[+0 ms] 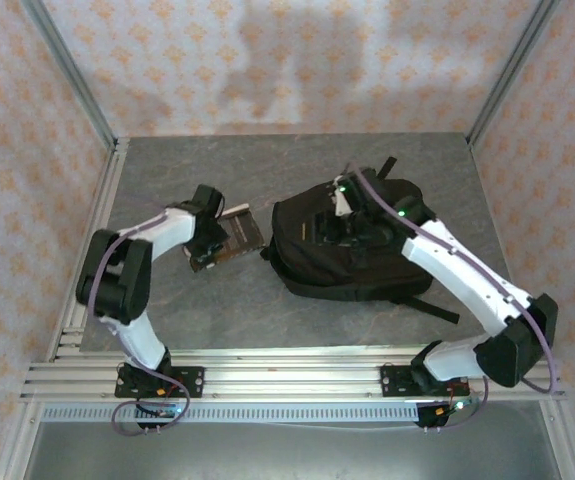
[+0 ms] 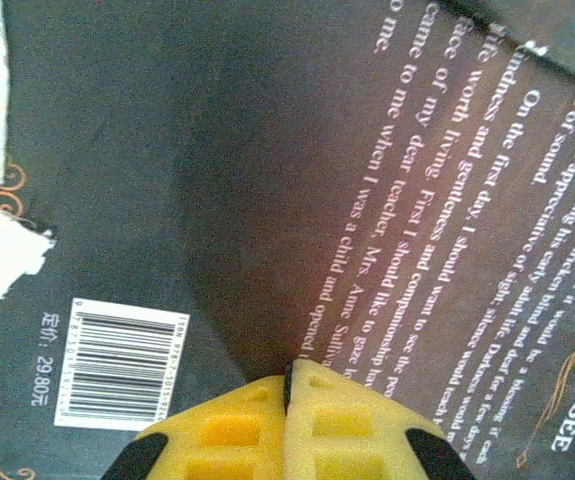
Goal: Pack the student bag
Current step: Move the book to the center of the table, then move the book to the bottom-center of the table.
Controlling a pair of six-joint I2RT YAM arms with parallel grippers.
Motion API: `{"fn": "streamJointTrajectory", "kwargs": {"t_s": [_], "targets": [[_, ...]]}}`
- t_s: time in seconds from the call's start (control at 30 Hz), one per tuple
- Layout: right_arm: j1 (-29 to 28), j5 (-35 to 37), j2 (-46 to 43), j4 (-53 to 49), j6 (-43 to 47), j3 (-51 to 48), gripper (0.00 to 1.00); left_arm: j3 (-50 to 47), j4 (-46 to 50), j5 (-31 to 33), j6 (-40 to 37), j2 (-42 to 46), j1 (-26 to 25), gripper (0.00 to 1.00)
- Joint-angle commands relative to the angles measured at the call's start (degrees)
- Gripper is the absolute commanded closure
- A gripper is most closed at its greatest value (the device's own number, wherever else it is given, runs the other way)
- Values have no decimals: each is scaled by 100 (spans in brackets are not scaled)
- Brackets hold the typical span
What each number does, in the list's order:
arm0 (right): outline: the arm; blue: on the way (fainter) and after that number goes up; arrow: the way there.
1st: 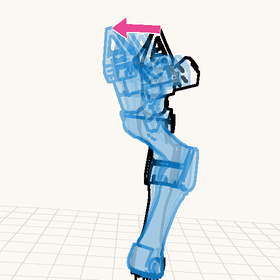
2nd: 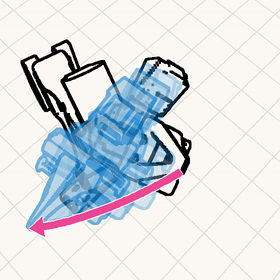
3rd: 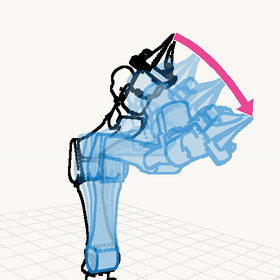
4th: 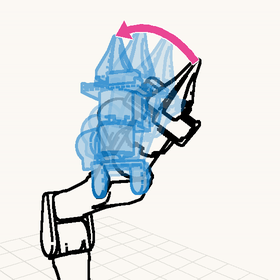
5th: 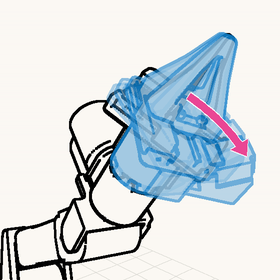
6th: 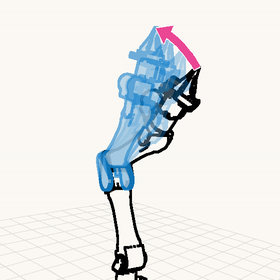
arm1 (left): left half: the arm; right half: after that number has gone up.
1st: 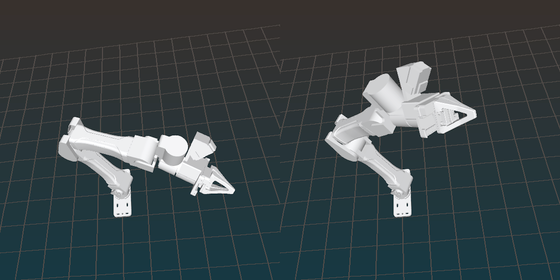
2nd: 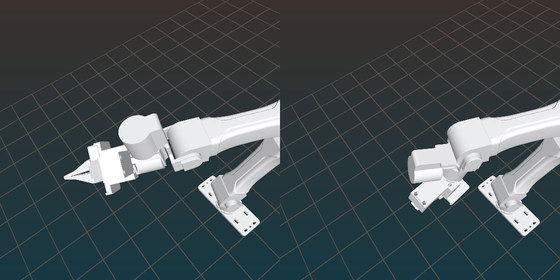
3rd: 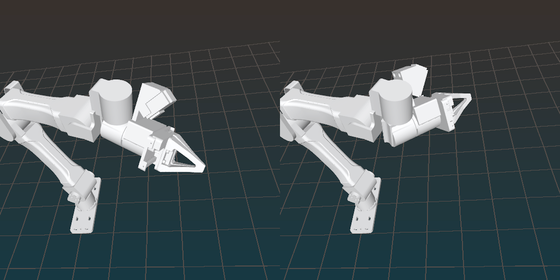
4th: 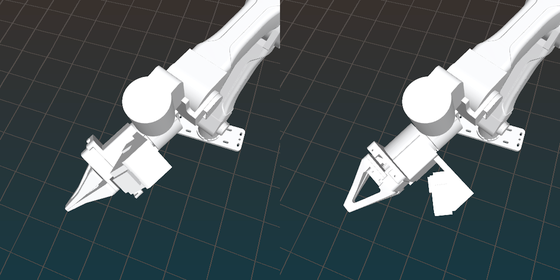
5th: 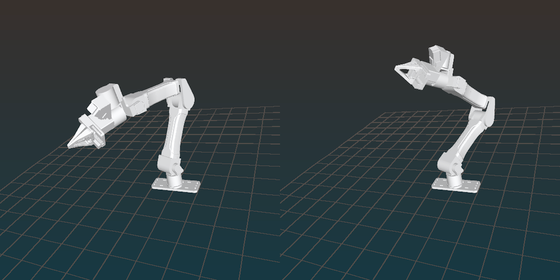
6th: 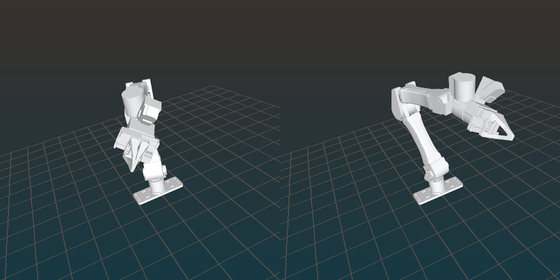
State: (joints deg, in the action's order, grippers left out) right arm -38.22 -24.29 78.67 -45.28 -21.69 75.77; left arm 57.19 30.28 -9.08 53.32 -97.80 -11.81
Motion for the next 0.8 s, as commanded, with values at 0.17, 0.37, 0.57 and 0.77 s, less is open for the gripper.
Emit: {"fn": "streamJointTrajectory", "kwargs": {"t_s": [0.17, 0.37, 0.57, 0.77], "targets": [[-1109, 427, 1241, 210, 273, 445, 56, -1294, -13, -773, 545, 1650, -1038, 92], [-1517, 1254, 2123, 186, -78, 899, 94, -677, 1224, 760, -419, 3253, -486, 68], [-1594, 1571, 3138, -201, -280, 1809, 84, -172, 1051, 747, -1419, 2026, 201, 55], [-1869, 1968, 4004, -550, -469, 2732, 69, 525, 600, 460, -2328, 670, 510, 50]]}}
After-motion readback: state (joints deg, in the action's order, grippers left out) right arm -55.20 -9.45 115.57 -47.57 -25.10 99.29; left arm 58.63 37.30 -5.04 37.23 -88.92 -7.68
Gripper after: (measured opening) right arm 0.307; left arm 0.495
